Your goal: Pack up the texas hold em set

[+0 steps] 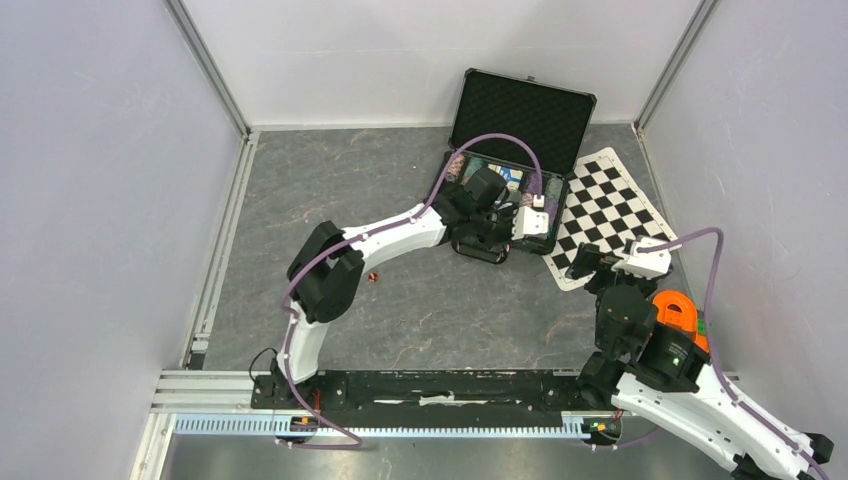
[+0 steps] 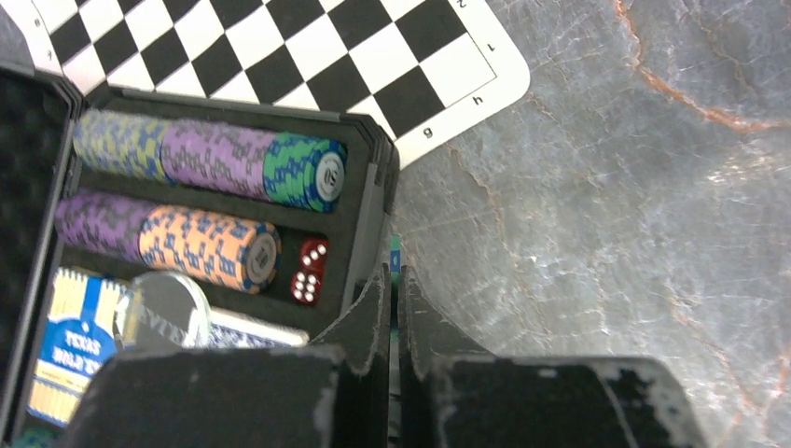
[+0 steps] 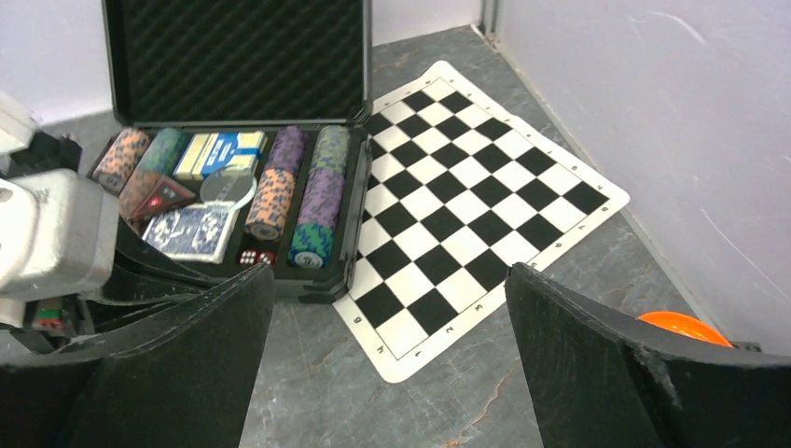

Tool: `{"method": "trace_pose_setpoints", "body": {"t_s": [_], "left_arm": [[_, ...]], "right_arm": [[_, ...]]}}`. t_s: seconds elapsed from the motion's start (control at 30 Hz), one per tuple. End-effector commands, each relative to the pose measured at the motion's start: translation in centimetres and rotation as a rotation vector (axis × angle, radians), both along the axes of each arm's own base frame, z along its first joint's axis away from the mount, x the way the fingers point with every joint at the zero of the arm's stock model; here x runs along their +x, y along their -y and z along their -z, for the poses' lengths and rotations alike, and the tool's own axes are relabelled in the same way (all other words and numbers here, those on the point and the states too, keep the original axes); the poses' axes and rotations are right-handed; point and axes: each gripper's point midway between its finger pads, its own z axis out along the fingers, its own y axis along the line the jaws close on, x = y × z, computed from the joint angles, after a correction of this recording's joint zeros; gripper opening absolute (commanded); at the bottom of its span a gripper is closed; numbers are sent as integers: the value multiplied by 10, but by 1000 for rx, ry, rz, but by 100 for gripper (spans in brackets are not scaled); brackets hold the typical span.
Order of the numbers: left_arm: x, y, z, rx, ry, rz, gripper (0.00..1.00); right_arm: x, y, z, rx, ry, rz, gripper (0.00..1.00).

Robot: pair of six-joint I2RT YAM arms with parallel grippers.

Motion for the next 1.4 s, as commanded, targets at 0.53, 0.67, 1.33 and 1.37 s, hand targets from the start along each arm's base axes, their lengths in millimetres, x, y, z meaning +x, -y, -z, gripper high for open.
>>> {"method": "trace_pose_setpoints", "body": {"t_s": [0.53, 0.67, 1.33, 1.37], "left_arm": [[31, 65, 6, -59, 70, 148, 2], [38, 72, 10, -63, 82, 140, 2], [43, 77, -15, -123, 142, 55, 40], [40, 75, -22, -136, 142, 50, 39]], "right_arm": [[-10, 31, -29, 57, 89, 138, 99], [-10, 31, -32, 57, 95, 134, 97], [-6, 20, -31, 60, 91, 84, 95], [-6, 19, -30, 61, 86, 82, 95]]}}
